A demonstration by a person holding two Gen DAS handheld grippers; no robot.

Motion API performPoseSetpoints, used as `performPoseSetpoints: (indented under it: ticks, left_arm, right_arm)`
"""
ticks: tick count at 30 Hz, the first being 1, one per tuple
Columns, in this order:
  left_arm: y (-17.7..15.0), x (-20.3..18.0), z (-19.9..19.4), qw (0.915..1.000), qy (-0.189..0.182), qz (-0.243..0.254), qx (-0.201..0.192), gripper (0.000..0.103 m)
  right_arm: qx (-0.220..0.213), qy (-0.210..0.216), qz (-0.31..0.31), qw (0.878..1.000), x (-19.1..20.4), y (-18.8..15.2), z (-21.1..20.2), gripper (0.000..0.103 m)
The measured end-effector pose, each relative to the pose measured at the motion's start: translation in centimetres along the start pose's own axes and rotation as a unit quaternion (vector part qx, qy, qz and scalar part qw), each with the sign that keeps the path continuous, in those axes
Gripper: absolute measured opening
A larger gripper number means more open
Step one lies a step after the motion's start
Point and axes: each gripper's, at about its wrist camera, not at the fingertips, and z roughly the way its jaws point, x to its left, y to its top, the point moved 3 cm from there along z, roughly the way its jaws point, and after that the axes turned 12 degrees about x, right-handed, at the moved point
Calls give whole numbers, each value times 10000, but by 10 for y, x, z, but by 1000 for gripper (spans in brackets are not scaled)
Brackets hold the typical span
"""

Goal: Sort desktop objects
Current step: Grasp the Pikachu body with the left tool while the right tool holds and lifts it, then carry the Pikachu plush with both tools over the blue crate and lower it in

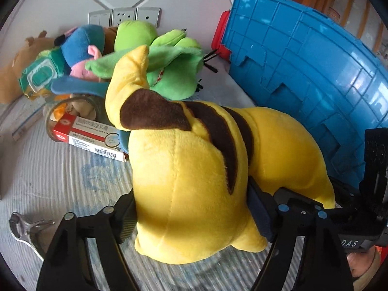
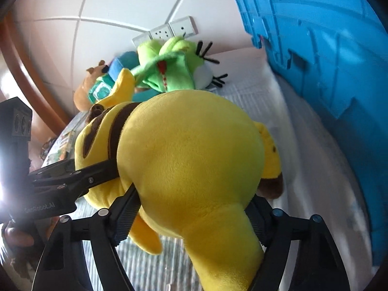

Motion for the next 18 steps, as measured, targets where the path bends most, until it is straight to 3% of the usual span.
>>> performPoseSetpoints:
  ticks: [11,18]
  left_arm:
    - [21,-31,-115,9978,226,-228,-586,79]
    - [17,-40,-183,9936,462,-304,-989,79]
  right_arm:
    - [-268,275,-612,9974,39,39,-100,78]
    - [-550,530,-941,9926,71,54,-152,78]
